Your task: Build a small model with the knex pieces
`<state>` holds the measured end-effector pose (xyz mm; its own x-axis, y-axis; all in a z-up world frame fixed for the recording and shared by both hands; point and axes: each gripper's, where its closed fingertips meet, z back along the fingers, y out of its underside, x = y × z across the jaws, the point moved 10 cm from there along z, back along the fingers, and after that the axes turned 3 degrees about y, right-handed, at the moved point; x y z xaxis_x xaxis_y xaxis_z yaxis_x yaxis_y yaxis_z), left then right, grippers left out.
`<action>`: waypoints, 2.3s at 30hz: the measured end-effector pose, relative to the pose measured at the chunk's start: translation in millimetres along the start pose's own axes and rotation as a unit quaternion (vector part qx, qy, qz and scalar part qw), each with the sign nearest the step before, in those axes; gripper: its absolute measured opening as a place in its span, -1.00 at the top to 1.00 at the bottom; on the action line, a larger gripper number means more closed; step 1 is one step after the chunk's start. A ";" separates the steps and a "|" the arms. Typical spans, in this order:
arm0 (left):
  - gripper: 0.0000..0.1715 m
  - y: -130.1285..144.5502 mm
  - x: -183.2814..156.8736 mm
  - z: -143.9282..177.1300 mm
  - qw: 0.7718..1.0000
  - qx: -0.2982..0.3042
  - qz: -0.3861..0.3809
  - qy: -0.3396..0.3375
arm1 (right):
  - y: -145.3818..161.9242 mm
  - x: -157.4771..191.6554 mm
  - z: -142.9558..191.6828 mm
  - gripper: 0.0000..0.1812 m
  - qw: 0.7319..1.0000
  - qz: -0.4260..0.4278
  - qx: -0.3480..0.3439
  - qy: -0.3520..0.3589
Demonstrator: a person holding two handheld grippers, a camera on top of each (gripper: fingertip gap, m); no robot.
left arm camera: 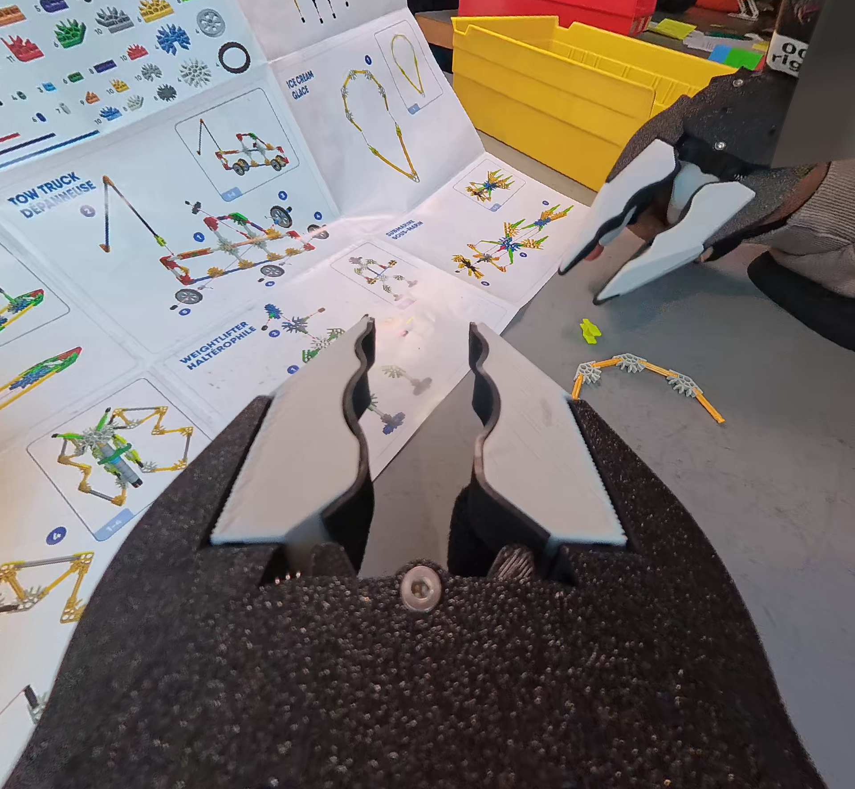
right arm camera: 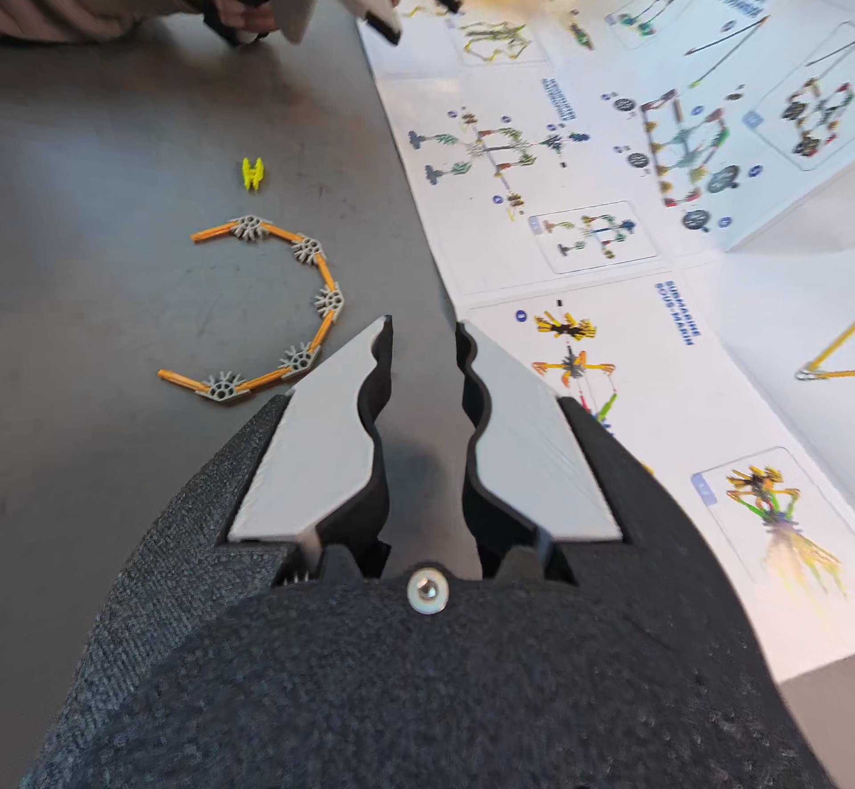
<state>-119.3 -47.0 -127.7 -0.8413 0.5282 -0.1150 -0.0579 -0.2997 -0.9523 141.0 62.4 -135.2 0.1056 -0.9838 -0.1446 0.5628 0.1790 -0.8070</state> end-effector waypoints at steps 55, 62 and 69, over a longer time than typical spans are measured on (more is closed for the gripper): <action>0.46 -0.6 -1.6 -3.3 0.998 0.022 -0.050 -0.039 | 11.2 -123.1 -19.1 0.94 0.949 -0.044 0.041 0.311; 0.46 -1.7 -2.3 -2.4 0.997 0.021 -0.053 -0.043 | 14.1 -119.3 -28.2 0.97 0.948 -0.014 0.072 0.310; 0.46 -1.0 -2.3 -2.9 0.997 0.021 -0.055 -0.045 | 16.3 -120.1 -30.5 0.98 0.947 -0.007 0.086 0.309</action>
<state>-115.8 -45.6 -127.3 -0.8728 0.4878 0.0176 -0.1742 -0.2776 -0.9448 112.5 183.3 -148.5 -0.3728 -0.7910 -0.4851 0.6914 0.1119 -0.7138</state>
